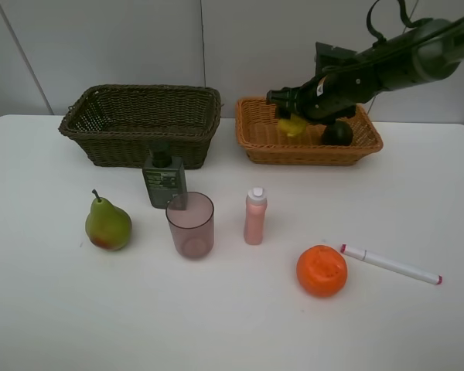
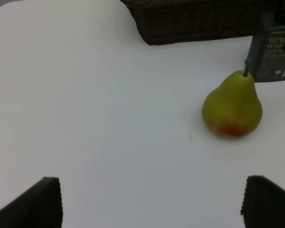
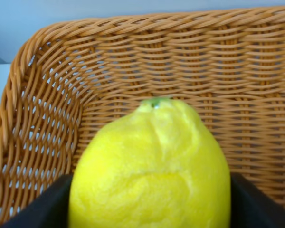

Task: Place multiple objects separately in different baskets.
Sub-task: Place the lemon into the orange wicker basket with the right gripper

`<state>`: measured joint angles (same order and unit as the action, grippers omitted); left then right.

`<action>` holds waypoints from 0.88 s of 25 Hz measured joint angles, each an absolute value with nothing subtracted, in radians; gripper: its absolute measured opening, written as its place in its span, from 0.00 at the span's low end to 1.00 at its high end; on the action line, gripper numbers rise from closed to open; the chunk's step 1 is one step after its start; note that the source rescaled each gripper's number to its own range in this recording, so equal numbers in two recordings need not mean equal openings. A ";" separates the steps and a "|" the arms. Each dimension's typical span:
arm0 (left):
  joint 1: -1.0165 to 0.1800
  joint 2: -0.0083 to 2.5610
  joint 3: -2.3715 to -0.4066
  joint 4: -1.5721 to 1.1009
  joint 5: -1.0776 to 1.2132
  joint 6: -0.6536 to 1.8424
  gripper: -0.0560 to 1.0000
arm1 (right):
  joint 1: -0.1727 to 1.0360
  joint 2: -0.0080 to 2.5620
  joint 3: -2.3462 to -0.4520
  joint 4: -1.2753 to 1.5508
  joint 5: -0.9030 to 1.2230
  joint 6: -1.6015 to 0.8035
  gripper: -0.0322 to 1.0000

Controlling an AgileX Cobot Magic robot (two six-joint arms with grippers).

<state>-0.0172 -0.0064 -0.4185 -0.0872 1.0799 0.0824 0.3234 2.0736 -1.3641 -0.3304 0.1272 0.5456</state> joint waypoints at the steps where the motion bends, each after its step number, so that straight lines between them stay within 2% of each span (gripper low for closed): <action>1: -0.017 -0.006 -0.419 -0.087 1.080 0.082 1.00 | 0.323 2.074 -1.364 -0.330 0.127 0.546 0.59; 5: -0.017 -0.006 -0.419 -0.087 1.080 0.082 1.00 | 0.323 2.074 -1.364 -0.330 0.140 0.546 0.60; 6: -0.017 -0.006 -0.419 -0.087 1.080 0.082 1.00 | 0.323 2.074 -1.364 -0.330 0.140 0.546 0.66; 8: -0.017 -0.006 -0.419 -0.087 1.080 0.082 1.00 | 0.323 2.074 -1.364 -0.330 0.136 0.546 0.85; 11: -0.017 -0.006 -0.419 -0.087 1.080 0.082 1.00 | 0.323 2.074 -1.364 -0.330 0.136 0.546 0.96; 22: -0.017 -0.006 -0.419 -0.087 1.080 0.082 1.00 | 0.326 2.040 -1.364 -0.341 0.175 0.546 0.99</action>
